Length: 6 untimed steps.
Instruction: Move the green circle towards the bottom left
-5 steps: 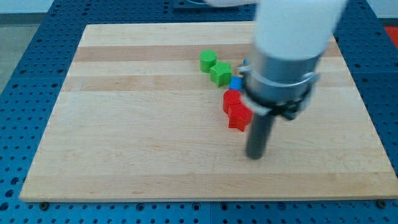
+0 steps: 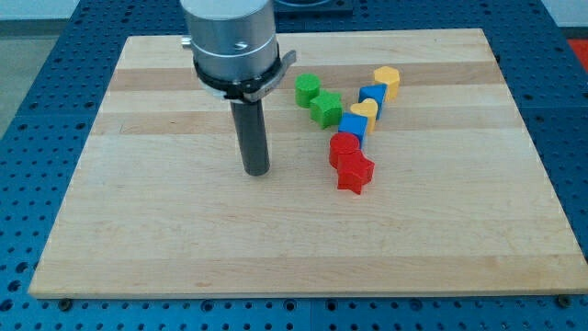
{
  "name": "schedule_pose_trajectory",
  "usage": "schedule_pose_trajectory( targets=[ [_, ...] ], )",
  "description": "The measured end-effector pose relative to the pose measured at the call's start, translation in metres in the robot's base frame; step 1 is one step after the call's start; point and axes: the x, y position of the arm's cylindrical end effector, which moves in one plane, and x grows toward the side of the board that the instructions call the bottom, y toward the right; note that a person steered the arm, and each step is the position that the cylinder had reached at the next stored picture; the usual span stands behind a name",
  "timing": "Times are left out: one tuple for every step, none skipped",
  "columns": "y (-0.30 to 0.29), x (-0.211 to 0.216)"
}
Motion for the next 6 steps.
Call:
schedule_pose_trajectory(
  targets=[
    [0.001, -0.009],
    [0.021, -0.045],
    [0.048, -0.06],
    [0.049, -0.059],
    [0.074, -0.056],
    [0.084, -0.056]
  ],
)
